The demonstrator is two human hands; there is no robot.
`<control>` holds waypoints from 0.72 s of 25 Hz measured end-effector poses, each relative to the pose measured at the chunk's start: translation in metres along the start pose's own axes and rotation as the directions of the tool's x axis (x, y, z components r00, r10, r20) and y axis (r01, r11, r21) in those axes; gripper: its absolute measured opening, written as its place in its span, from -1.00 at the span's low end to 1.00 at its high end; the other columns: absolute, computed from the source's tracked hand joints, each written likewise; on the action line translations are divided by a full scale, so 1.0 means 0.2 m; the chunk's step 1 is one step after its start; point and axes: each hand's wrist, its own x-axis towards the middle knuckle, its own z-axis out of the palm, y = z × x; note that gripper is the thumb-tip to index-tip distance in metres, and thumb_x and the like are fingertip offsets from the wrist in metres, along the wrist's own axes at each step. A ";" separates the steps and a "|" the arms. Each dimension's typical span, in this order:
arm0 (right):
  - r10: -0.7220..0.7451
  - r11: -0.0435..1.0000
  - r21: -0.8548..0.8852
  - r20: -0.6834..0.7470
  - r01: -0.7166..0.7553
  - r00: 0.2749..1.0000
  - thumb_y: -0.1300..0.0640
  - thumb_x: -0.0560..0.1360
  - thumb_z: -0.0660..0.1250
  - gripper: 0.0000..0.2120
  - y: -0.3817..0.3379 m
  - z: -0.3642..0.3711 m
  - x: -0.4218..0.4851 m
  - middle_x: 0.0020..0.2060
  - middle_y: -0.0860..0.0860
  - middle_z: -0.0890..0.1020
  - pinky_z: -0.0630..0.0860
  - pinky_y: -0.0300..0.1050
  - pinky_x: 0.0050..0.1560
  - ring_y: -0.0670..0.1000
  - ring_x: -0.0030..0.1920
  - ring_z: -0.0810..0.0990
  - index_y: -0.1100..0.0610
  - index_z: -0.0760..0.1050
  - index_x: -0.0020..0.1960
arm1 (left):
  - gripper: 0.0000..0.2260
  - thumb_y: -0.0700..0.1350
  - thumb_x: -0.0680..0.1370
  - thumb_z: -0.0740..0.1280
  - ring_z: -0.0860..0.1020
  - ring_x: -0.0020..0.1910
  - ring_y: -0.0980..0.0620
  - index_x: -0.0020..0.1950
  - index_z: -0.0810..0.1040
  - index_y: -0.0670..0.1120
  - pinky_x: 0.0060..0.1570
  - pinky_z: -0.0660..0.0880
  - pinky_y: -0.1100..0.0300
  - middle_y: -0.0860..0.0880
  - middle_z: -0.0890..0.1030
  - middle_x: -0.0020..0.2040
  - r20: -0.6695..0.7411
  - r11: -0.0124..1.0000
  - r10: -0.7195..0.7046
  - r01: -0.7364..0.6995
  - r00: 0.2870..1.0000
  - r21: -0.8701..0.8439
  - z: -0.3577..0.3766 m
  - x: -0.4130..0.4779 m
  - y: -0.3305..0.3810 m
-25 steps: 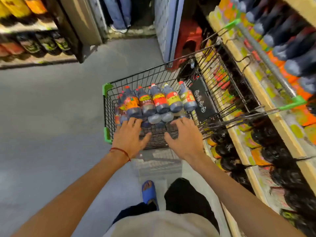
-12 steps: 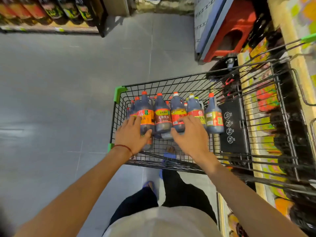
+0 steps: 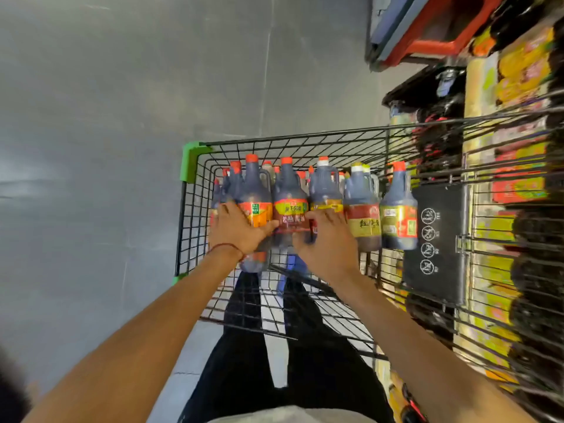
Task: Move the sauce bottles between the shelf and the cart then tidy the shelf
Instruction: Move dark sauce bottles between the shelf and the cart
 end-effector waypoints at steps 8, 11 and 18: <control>0.168 0.966 0.173 0.136 -0.191 0.976 0.07 0.42 0.52 -0.32 -0.03 0.24 0.15 0.27 0.16 0.47 0.45 0.05 0.29 0.18 0.26 0.47 0.19 0.33 0.45 | 0.00 0.49 -0.04 0.45 0.59 0.03 -0.04 0.24 0.38 -0.04 0.02 0.61 -0.01 -0.03 0.54 0.14 0.016 0.979 -0.062 0.064 0.998 -0.195 0.02 0.14 -0.05; 0.257 0.944 0.190 0.090 -0.270 0.962 0.05 0.39 0.57 -0.15 -0.06 0.32 0.16 0.35 0.22 0.39 0.34 0.14 0.42 0.23 0.36 0.34 0.24 0.23 0.52 | -0.16 0.29 0.10 0.55 0.53 -0.01 0.02 0.24 0.39 -0.06 -0.06 0.54 0.12 -0.01 0.48 0.12 0.004 0.974 -0.018 0.019 1.000 -0.226 -0.05 0.08 -0.09; 0.411 0.899 0.128 0.081 -0.418 0.908 -0.16 0.25 0.68 -0.01 -0.12 0.39 0.25 0.35 0.22 0.30 0.26 0.14 0.47 0.25 0.38 0.26 0.22 0.27 0.46 | -0.22 0.20 0.19 0.58 0.52 -0.04 -0.04 0.24 0.32 -0.12 -0.14 0.49 0.11 -0.08 0.43 0.14 -0.040 0.977 -0.074 0.064 0.996 -0.202 -0.15 0.09 -0.18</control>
